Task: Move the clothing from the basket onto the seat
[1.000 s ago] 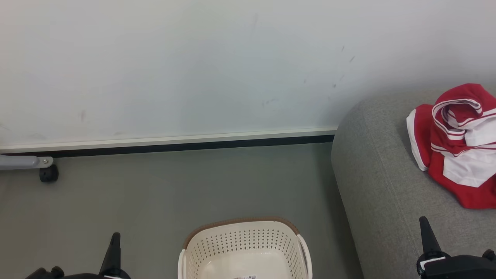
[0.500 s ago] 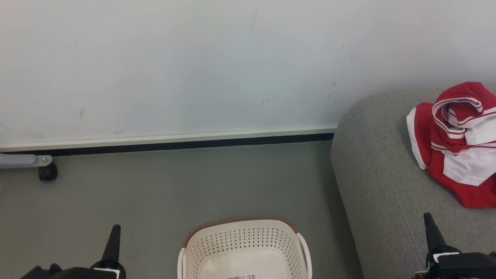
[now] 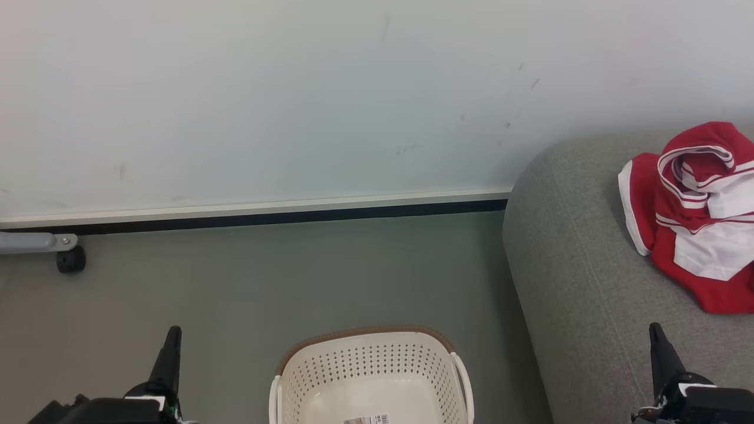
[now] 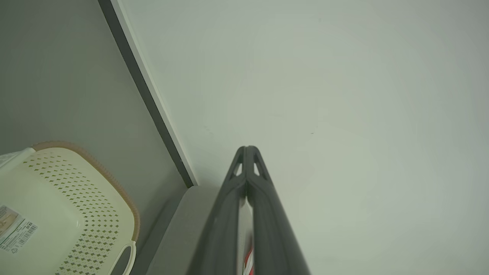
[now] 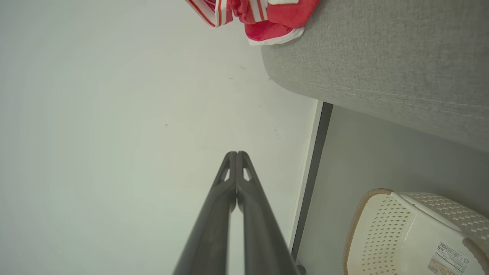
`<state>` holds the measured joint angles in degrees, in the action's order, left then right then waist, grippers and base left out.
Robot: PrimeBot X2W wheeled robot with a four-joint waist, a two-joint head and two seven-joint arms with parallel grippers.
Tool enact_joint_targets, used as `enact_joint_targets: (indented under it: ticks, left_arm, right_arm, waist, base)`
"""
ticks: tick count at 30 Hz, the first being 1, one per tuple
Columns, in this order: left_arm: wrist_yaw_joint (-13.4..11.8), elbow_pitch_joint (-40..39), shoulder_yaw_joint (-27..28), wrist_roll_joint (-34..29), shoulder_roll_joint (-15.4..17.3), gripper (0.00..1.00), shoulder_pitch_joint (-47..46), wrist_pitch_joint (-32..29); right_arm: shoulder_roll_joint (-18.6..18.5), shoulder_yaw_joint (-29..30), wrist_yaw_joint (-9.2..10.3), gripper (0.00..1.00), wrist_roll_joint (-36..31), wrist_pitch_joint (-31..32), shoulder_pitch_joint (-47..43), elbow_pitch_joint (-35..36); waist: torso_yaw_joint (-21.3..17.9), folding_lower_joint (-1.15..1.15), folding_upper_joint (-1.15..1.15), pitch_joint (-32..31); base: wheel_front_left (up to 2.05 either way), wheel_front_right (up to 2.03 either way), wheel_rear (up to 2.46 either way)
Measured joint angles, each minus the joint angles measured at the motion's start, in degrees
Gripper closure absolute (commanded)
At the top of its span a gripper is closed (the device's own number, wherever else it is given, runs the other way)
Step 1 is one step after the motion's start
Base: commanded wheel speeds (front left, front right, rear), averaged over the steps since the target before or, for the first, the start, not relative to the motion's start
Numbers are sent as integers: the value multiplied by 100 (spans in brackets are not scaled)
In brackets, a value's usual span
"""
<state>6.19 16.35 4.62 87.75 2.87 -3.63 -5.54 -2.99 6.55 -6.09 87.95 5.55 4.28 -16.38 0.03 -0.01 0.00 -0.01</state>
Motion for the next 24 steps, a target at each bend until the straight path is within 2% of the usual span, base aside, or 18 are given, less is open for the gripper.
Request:
enact_joint_targets:
  ticks: [7,24]
  left_arm:
    - [88,46,59,391,-40,100,-91,-96]
    - [88,55,62,394,-41,100,-91,-96]
  right_arm:
    - [43,108,-80,100,346,93,90,-70]
    - [45,108,-80,100,347,93,97,-71]
  waist:
    - [-3,0,0,12]
    - [-3,0,0,11]
  base:
    - [0,0,0]
    - [0,0,0]
